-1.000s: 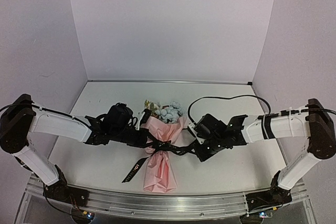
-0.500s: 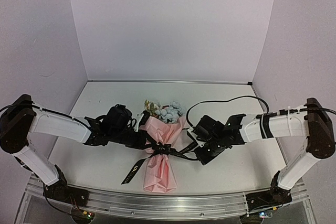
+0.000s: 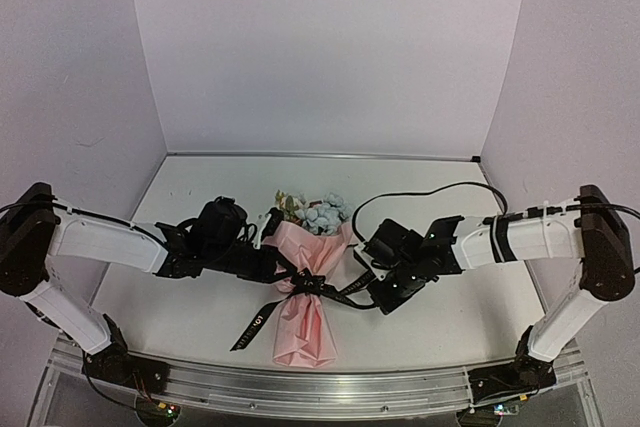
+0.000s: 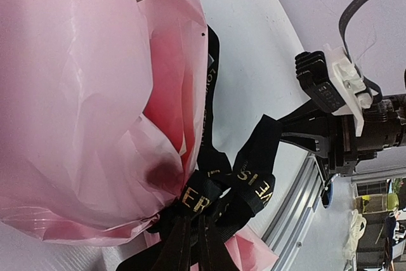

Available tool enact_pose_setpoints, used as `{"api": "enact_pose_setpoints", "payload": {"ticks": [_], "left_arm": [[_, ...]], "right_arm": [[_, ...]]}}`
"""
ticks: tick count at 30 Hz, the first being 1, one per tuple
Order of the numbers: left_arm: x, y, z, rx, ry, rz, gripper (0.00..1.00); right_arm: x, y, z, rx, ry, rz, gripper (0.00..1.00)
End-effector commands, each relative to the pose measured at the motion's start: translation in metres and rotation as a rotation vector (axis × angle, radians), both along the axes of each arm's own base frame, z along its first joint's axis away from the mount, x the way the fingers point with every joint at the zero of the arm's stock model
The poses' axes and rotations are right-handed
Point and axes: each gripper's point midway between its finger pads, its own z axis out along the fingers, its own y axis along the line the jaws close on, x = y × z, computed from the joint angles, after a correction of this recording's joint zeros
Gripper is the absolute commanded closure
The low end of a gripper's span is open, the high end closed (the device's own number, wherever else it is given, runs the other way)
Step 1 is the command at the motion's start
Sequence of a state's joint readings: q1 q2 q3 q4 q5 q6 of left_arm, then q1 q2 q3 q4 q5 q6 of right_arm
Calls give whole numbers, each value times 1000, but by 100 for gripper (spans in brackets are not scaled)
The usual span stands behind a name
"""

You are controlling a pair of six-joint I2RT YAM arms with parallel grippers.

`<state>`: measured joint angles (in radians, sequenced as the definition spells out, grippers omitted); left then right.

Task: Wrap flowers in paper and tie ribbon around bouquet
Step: Tie the ribbon around the folded bouquet.

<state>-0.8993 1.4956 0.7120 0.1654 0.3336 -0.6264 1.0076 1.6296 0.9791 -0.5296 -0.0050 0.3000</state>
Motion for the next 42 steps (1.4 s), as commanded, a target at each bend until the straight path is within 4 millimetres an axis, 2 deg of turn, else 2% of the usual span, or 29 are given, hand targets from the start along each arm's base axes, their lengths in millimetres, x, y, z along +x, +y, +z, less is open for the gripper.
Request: {"api": "enact_pose_setpoints", "payload": {"ticks": [1, 6, 8, 12, 26, 31, 36, 39, 42], "left_arm": [[5, -7, 19, -38, -41, -20, 87], [9, -7, 25, -18, -63, -19, 66], [10, -7, 24, 8, -68, -27, 63], [11, -12, 23, 49, -82, -70, 60], [11, -19, -6, 199, -20, -165, 60], [12, -22, -5, 191, -21, -169, 67], [12, -23, -3, 182, -22, -170, 88], [15, -23, 4, 166, -46, -154, 99], [16, -20, 14, 138, -76, -124, 100]], "right_arm": [[1, 12, 9, 23, -1, 13, 100], [1, 14, 10, 26, -1, 15, 100], [2, 15, 10, 28, -2, 16, 100], [2, 15, 9, 26, -1, 16, 100], [3, 16, 10, 31, -8, 13, 100], [2, 15, 9, 31, -7, 10, 100], [3, 14, 8, 27, -9, 7, 100], [2, 13, 7, 22, -8, 8, 100], [2, 13, 5, 18, -7, 6, 100]]}}
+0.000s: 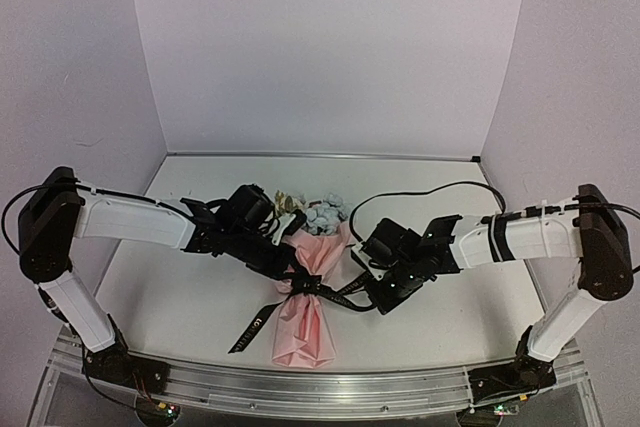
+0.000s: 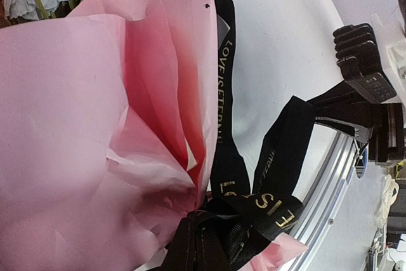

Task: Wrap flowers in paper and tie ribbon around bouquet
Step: Tie the ribbon around the folded bouquet.

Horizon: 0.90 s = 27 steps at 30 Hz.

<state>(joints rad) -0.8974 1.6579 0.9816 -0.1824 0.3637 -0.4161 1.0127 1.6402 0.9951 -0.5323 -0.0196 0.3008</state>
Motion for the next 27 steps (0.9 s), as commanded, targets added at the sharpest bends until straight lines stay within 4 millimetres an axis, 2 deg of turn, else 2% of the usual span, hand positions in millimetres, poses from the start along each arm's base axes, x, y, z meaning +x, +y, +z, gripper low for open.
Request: {"api": "enact_pose_setpoints", "payload": {"ticks": [1, 5, 9, 12, 18, 24, 27], "left_arm": [[10, -3, 36, -92, -90, 34, 100], [11, 4, 50, -140, -122, 82, 100], [8, 15, 49, -162, -122, 126, 100], [5, 17, 54, -208, -121, 135, 100], [-5, 12, 65, -295, -116, 94, 97], [-20, 0, 85, -411, -122, -16, 93], [-23, -3, 83, -417, -114, -38, 96]], "right_arm": [[4, 6, 4, 6, -18, -5, 100], [2, 2, 1, -11, -12, -6, 100], [5, -9, -1, -63, -36, -24, 100], [4, -12, -4, -77, -30, -32, 100], [3, -10, -7, -77, -13, -37, 100], [0, -4, -7, -74, -5, -25, 100], [0, -3, -7, -74, -5, -25, 100]]}}
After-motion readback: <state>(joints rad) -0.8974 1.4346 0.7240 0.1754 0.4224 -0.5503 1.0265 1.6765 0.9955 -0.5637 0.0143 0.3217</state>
